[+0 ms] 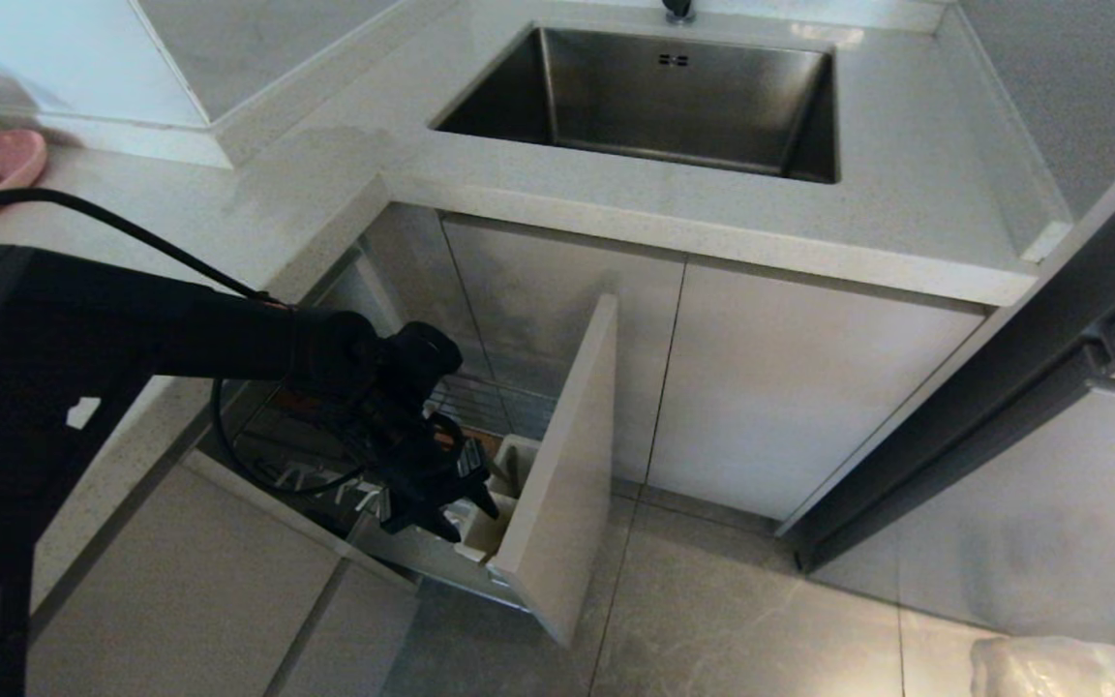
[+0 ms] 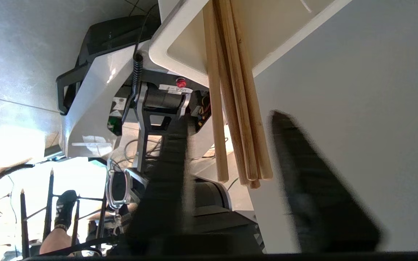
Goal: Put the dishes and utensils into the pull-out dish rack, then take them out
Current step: Take the chopsticks out of the cupboard
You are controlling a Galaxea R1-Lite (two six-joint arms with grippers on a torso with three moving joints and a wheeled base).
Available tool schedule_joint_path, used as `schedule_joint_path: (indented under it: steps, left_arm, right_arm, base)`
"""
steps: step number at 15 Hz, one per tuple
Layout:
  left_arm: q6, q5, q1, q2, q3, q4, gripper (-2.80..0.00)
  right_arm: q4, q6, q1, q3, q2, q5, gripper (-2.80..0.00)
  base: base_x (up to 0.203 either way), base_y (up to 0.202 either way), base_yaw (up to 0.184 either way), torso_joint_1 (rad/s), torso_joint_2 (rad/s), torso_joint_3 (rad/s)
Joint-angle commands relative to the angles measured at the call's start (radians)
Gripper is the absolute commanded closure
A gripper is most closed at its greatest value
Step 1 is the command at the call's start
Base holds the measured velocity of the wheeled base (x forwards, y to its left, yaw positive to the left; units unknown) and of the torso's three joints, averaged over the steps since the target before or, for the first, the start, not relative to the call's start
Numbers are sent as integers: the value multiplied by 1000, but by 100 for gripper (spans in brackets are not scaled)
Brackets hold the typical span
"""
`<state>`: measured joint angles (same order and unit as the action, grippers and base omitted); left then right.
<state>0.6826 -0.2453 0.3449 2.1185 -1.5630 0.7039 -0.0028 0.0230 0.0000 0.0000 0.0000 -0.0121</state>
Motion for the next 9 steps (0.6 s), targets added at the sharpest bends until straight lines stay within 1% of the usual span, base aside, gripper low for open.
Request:
schedule_joint_path:
  steps: [1, 7, 9]
  left_arm:
    - [3, -2, 0, -3, 0, 5, -280]
    - [-14, 0, 2, 22, 7, 9, -280]
    - [-40, 22, 2, 39, -2, 52, -280]
  right_arm:
    - [0, 0, 0, 0, 0, 0, 0]
    - [0, 0, 0, 0, 0, 0, 0]
    - [0, 0, 0, 0, 1, 0, 0]
  base:
    - [0, 0, 0, 0, 0, 0]
    - [0, 0, 0, 0, 0, 0]
    - [0, 0, 0, 0, 0, 0]
